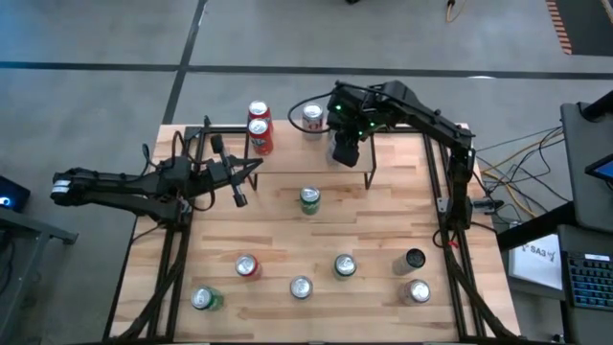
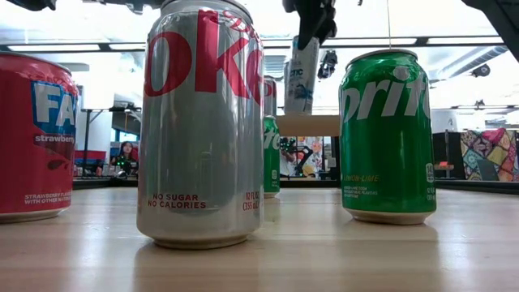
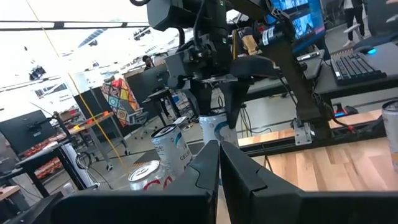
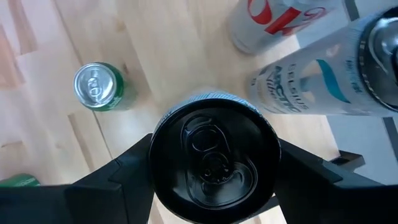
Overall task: Place canned beverage on shelf
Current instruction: Put the left white-blue soda can on the shelf aligned with the other white-blue soda can
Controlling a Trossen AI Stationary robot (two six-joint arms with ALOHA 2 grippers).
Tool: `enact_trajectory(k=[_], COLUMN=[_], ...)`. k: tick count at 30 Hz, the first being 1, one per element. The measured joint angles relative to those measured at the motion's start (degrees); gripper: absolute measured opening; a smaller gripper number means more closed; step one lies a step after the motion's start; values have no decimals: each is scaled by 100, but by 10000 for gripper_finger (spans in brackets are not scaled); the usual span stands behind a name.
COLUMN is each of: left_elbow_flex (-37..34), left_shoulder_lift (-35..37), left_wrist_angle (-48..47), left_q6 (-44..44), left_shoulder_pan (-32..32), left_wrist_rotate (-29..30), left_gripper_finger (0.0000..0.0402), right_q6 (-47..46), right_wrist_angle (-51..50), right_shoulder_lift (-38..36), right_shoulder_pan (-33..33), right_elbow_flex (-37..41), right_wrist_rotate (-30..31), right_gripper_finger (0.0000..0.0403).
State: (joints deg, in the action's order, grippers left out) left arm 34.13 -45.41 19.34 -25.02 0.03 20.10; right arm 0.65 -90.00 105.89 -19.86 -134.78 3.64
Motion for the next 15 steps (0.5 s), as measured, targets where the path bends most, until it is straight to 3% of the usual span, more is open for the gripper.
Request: enact_trajectory(k=[15], left_elbow_flex=[0], left_shoulder_lift=[-9], left_wrist_angle=[-12], left_q6=[-2], left_shoulder_pan=[0], left_wrist_rotate=[34], left_gripper_finger=[0], right_q6=[-140], right_wrist_angle=[-2], right_shoulder_lift=[0], right_shoulder_pan=[-7], right_elbow_flex=[2], right_wrist_rotate=[2], right_gripper_finger=[247])
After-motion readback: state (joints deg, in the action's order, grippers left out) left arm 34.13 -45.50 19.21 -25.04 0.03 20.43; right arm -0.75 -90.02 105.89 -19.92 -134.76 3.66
